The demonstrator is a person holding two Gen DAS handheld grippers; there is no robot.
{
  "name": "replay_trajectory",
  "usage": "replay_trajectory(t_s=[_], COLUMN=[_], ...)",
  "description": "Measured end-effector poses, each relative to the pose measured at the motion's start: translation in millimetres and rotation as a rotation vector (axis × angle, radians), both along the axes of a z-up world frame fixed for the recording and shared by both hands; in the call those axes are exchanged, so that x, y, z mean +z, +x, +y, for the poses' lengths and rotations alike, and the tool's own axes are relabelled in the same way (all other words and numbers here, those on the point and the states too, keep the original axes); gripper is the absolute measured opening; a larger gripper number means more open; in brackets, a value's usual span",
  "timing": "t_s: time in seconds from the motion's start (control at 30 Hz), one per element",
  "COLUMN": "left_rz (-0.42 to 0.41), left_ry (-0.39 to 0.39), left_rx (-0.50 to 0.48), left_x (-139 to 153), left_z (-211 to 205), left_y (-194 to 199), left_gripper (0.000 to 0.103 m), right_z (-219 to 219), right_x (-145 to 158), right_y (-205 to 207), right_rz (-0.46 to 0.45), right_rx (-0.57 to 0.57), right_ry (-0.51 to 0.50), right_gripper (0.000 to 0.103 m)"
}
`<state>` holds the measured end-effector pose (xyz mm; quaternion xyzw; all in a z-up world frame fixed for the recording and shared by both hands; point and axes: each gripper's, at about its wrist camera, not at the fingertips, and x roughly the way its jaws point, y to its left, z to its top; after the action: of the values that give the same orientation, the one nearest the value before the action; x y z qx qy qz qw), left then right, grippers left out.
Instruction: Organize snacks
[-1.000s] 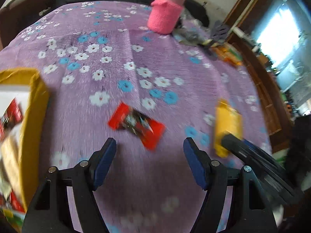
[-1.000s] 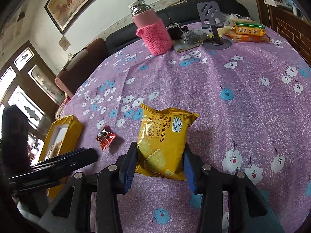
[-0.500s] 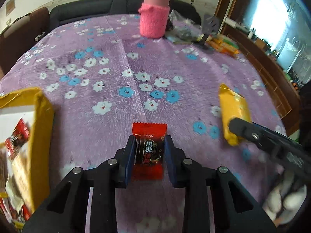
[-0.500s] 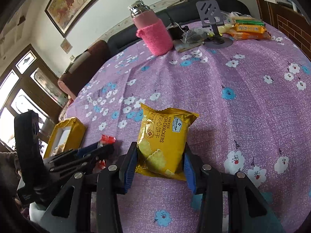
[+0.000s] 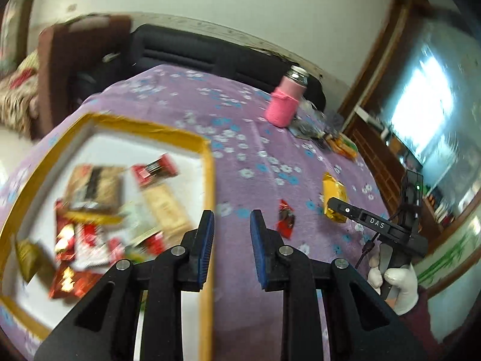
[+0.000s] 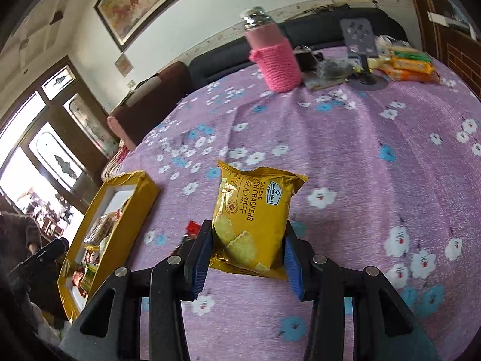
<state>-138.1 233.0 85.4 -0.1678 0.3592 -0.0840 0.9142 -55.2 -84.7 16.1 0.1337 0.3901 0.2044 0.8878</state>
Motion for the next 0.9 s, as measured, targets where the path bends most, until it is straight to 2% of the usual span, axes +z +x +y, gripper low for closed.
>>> replay_trajectory(t_s=[0.07, 0.17, 0.3, 0.33, 0.47, 0.6, 0.63, 0.67, 0.7, 0.77, 0.9], left_rz=[0.024, 0.055, 0.079, 0.083, 0.104, 0.105, 0.114, 0.125, 0.145, 0.148, 0.120], left_ry=[-0.018, -0.003, 0.072, 0.107, 0.172, 0.302, 0.376, 0.419, 0.418, 0.357, 0.316], left_rx=[-0.020, -0.090, -0.199, -0.214, -0.281, -0.324, -0.325, -0.321, -0.327, -0.334, -0.341], left_x=[-6, -10, -17, -21, -36, -58, -65, -72, -77, -76, -66], left_z=[3, -18, -63, -77, -117, -155, -166, -171, -173, -168, -164], left_y=[-1, 6, 27, 37, 69, 96, 102, 106, 109, 109, 98], left_gripper=[0.022, 0.024, 0.051, 0.051, 0.051, 0.051, 0.046, 0.036, 0.025, 0.024, 0.024], right_z=[12, 19, 12, 8, -10, -18, -19, -20, -21, -21, -17], right_x=[3, 0, -5, -5, -5, -7, -7, -8, -7, -7, -7], right_y=[-7, -13, -14, -14, -12, -8, -7, -7, -6, -5, -5], right_rz=[-0.018, -0.010, 0.008, 0.010, 0.021, 0.033, 0.036, 0.039, 0.040, 0.041, 0.044], right_rx=[0.016, 0.018, -0.007, -0.014, -0.038, -0.031, -0.026, -0.023, -0.022, -0.022, -0.012], right_ry=[-0.020, -0.025, -0.003, 0.013, 0.071, 0.103, 0.114, 0.122, 0.124, 0.125, 0.124], right_gripper=[0.045, 0.045, 0.045, 0.045, 0.045, 0.045, 0.045, 0.045, 0.045, 0.045, 0.045])
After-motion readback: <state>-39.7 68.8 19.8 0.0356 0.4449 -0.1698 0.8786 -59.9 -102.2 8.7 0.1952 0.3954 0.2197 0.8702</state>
